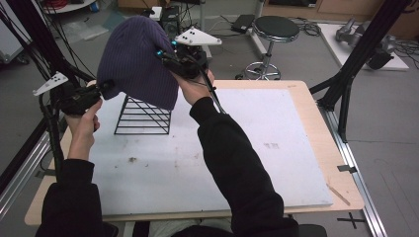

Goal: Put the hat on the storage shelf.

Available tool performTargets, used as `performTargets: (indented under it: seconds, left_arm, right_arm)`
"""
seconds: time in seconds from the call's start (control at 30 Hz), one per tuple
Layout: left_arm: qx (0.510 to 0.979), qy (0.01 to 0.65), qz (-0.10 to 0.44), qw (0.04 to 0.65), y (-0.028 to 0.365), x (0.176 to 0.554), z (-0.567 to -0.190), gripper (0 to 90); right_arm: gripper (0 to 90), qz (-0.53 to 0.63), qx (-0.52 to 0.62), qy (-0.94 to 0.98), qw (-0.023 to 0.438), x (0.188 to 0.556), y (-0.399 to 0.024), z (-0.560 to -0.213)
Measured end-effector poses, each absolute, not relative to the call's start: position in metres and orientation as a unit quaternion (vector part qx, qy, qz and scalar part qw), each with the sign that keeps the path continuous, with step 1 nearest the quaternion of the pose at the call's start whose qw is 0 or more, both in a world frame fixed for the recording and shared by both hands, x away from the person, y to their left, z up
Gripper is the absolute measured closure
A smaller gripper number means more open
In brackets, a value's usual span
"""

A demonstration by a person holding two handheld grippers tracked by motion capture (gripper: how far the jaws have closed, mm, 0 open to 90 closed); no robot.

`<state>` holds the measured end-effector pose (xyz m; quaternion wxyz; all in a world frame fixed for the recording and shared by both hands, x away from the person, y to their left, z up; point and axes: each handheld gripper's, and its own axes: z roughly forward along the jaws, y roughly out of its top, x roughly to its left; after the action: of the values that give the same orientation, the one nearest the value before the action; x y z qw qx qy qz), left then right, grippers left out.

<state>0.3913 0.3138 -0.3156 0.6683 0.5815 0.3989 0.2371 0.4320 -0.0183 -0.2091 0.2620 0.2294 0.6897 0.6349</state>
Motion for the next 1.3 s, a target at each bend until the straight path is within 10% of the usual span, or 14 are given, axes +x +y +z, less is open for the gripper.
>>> performTargets:
  seconds: [1.3]
  left_arm:
    - [0.601, 0.435, 0.231, 0.629, 0.329, 0.381, -0.384, 80.1]
  right_arm:
    - [70.2, 0.586, 0.198, 0.743, 0.257, 0.426, 0.015, -0.256]
